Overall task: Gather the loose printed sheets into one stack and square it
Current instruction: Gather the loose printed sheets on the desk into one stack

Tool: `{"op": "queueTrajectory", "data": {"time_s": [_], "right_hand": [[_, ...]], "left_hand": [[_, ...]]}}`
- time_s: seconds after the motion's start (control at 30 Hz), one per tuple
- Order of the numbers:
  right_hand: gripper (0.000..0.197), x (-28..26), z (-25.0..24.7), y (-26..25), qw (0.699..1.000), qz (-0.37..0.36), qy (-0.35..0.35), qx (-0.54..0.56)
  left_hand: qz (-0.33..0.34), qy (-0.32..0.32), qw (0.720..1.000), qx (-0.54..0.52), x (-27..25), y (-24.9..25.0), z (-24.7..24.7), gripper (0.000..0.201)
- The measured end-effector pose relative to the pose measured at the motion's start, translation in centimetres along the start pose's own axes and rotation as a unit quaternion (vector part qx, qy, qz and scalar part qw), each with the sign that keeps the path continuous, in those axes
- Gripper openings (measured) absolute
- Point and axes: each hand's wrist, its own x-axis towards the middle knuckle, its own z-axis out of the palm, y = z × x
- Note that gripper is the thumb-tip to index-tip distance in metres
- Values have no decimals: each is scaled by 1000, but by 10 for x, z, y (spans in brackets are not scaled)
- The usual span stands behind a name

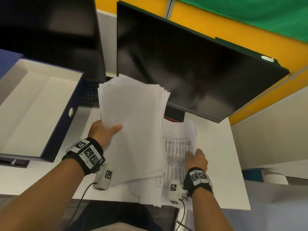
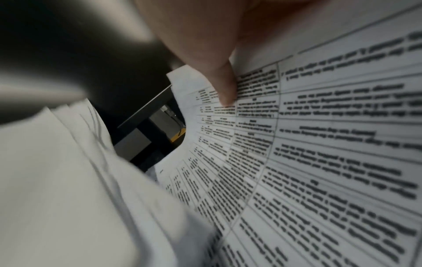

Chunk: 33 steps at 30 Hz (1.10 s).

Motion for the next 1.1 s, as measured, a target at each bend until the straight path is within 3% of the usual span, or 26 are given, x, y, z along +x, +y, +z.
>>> {"op": "queueTrajectory", "data": {"time_s": [0.07,0.13,0.27,0.4,0.5,0.57,0.63,0.73,0.83,0.93,1.0,1.1], "right_hand": [[55,0,-1,1,998,11,-55,-16],[63,-3,-8,-1,996,-14,-75,-37],[36,-10,-50,-26,991,-122,14,-53],[18,-29,-112,-70,974,-201,94,47],[20,-44,-146,-99,952,-234,116,159],[17,-47,-145,-109,939,-242,80,233],[21,-44,-124,-114,933,-231,27,274],[21,-32,-65,-114,951,-175,-56,250],[31,-19,5,-107,967,-128,-121,183],[53,-17,55,-95,974,-130,-181,43],[62,-11,61,-77,982,-108,-151,-30],[81,8,35,-36,993,60,-32,-97]], "left_hand": [[-19,-4,998,60,2,-13,3,41],[-41,-6,993,109,5,-26,4,42],[-93,25,985,142,12,-46,2,46],[-86,18,981,174,11,-44,3,47],[-91,23,980,174,7,-38,1,46],[-101,11,980,174,6,-38,-1,57],[-108,-11,983,148,5,-36,-3,71],[-160,-19,983,85,7,-30,-7,83],[-217,-49,974,-35,11,-29,-15,108],[-224,-69,972,19,9,-29,-12,108],[-175,-71,969,159,6,-30,-7,93],[-114,-45,960,250,6,-34,-2,65]]}}
